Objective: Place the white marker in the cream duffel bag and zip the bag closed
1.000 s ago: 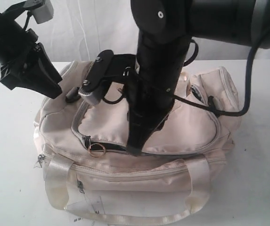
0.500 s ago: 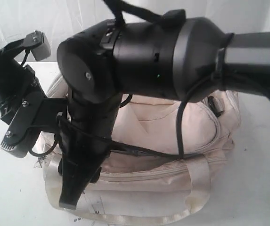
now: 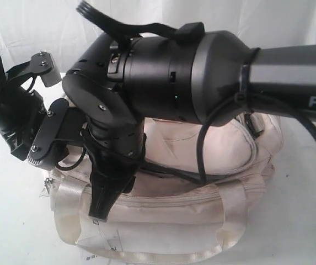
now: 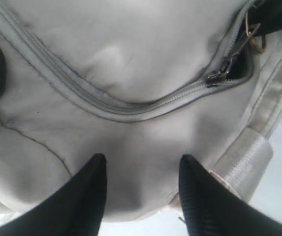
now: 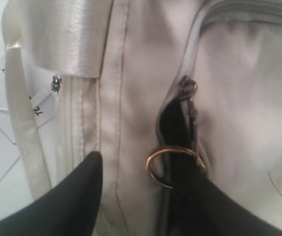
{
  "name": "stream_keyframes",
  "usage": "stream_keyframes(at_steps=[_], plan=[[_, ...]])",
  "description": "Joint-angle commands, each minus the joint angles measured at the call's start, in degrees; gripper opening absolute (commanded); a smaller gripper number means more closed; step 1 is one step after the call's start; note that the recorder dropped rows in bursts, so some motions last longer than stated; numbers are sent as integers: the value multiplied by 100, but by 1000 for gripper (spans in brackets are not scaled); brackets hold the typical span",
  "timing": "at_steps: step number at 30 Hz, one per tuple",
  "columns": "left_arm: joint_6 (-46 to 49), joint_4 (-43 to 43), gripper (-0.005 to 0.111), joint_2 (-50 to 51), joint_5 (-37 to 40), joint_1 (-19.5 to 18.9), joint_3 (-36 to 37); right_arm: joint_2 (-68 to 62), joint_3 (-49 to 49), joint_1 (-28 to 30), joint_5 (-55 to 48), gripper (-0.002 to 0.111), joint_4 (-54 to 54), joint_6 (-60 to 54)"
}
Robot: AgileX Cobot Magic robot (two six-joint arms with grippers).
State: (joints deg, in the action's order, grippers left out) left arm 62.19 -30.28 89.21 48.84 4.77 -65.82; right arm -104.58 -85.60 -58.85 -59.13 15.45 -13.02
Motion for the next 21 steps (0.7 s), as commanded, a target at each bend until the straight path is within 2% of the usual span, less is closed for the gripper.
stream_keyframes(at_steps=[1, 5, 11, 21], plan=[[-53, -75, 51, -52, 16, -10, 34, 75, 1, -6, 95, 32, 108, 165], [-53, -75, 51, -52, 29, -10, 34, 86, 1, -6, 66, 0, 161, 517], [-53, -75, 51, -52, 41, -10, 34, 285, 1, -6, 66, 0, 245, 1075], [-79, -97, 51, -52, 39, -10, 34, 822, 1, 5, 66, 0, 205, 1076]])
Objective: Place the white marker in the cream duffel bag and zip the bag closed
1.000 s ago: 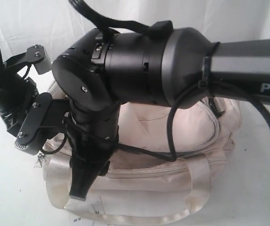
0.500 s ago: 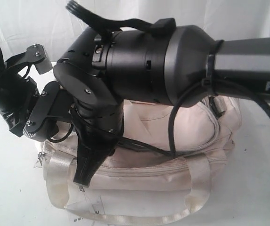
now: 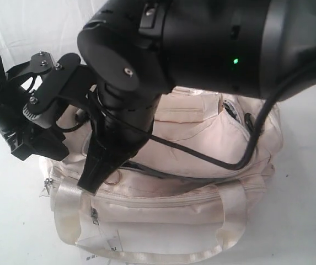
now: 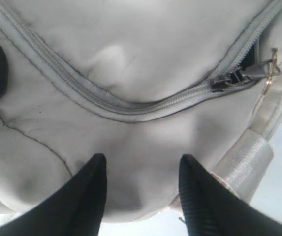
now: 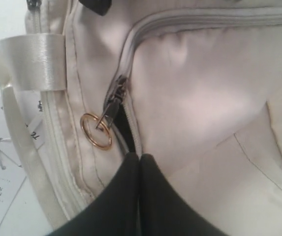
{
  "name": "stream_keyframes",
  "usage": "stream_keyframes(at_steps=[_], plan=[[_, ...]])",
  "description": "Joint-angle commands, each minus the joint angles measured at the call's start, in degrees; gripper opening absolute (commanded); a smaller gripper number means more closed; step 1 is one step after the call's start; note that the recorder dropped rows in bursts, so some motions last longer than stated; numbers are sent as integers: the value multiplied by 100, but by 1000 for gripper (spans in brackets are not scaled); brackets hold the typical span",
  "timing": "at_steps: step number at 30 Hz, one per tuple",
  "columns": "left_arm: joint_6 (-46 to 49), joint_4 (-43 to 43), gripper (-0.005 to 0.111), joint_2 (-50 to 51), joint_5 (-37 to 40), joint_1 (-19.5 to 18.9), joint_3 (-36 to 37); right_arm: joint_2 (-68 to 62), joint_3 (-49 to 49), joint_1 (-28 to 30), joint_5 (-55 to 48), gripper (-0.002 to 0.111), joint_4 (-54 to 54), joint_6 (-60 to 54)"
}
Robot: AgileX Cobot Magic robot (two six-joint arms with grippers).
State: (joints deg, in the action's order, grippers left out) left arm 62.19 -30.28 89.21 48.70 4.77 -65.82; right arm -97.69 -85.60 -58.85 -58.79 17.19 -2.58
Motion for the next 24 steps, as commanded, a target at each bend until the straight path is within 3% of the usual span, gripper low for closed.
stream_keyframes(at_steps=[1, 5, 9, 13, 18, 24], plan=[[-79, -97, 51, -52, 54, -10, 34, 134, 1, 5, 66, 0, -8, 32], [-75, -149, 51, -52, 54, -10, 34, 58, 1, 5, 17, 2, -479, -24], [-87, -239, 51, -52, 88, -10, 34, -37, 1, 256, -785, 21, -1719, -130], [-87, -327, 51, -52, 97, -10, 34, -99, 1, 675, -1117, 39, -3092, -1212], [-87, -351, 51, -52, 84, -10, 34, -137, 1, 1085, -342, 40, -2987, -1846], [-87, -386, 51, -52, 83, -10, 34, -189, 1, 1435, -434, 40, -3117, -2404]])
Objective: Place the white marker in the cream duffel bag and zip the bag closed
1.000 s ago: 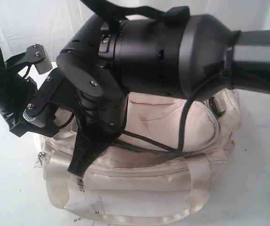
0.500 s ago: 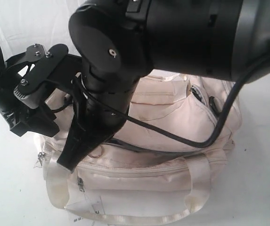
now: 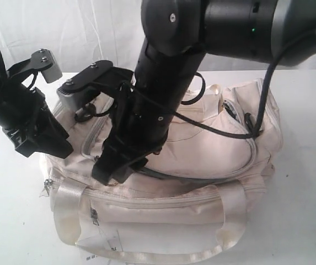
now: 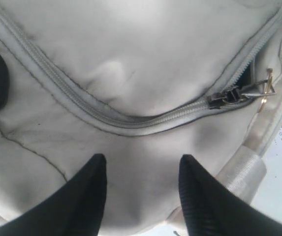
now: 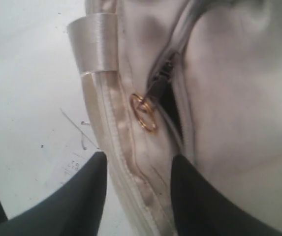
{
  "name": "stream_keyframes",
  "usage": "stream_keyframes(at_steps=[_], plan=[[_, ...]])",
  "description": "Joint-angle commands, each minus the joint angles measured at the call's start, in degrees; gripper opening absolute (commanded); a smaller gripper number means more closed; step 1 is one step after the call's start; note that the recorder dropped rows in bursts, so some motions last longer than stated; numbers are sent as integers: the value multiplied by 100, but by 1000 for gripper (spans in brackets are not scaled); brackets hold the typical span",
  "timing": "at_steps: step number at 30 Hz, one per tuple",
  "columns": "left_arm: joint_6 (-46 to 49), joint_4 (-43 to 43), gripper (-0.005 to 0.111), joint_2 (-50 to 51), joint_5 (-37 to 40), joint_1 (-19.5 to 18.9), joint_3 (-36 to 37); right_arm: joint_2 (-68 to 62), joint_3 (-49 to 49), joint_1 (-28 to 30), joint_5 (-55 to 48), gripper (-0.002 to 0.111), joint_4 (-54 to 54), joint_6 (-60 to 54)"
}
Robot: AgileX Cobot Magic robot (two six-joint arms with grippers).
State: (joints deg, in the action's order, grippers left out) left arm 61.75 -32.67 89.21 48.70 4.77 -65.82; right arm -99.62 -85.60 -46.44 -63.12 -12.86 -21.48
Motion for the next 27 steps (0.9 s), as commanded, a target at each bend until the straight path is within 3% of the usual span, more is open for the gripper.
stream_keyframes(at_steps=[1, 8, 18, 27], plan=[[-43, -147, 51, -52, 83, -10, 34, 5, 1, 194, 25, 40, -143, -655], [-32, -290, 51, -52, 76, -10, 34, -252, 1, 194, 395, 40, -823, -1783], [-32, -301, 51, -52, 87, -10, 34, -631, 1, 194, 457, 39, -729, -1941], [-32, -301, 51, -52, 87, -10, 34, -547, 1, 194, 424, 0, -622, -1941]])
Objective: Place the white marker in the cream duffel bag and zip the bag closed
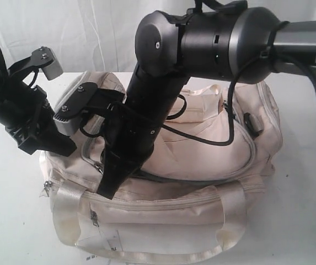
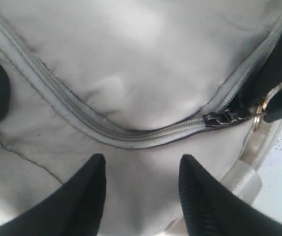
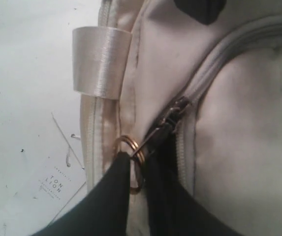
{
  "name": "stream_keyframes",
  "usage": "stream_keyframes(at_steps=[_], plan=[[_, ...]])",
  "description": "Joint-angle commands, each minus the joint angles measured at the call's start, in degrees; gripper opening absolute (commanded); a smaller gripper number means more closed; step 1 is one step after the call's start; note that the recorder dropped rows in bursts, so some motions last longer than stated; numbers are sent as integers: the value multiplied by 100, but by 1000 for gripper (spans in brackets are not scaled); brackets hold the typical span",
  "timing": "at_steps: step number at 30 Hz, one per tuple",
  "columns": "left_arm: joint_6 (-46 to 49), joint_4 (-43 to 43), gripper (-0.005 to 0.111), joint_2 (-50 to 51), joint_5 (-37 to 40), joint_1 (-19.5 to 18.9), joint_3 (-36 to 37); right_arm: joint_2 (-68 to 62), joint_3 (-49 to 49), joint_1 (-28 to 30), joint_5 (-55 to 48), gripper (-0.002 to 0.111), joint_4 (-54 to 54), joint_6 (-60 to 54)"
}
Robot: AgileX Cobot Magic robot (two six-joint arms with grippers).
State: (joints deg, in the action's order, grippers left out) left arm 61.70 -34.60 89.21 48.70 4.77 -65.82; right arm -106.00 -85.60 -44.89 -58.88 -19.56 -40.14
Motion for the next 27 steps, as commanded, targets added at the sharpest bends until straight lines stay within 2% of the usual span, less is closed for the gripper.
stream_keyframes(at_steps=[1, 11, 17, 27], plan=[[-27, -108, 51, -52, 87, -10, 34, 131, 1, 39, -11, 0, 48, -75], [-27, -108, 51, -52, 87, -10, 34, 479, 1, 39, -142, 0, 265, -64], [-27, -108, 51, -52, 87, -10, 34, 480, 1, 39, -431, 0, 1046, 138], [-27, -108, 51, -52, 73, -10, 34, 470, 1, 39, -116, 0, 991, 444]])
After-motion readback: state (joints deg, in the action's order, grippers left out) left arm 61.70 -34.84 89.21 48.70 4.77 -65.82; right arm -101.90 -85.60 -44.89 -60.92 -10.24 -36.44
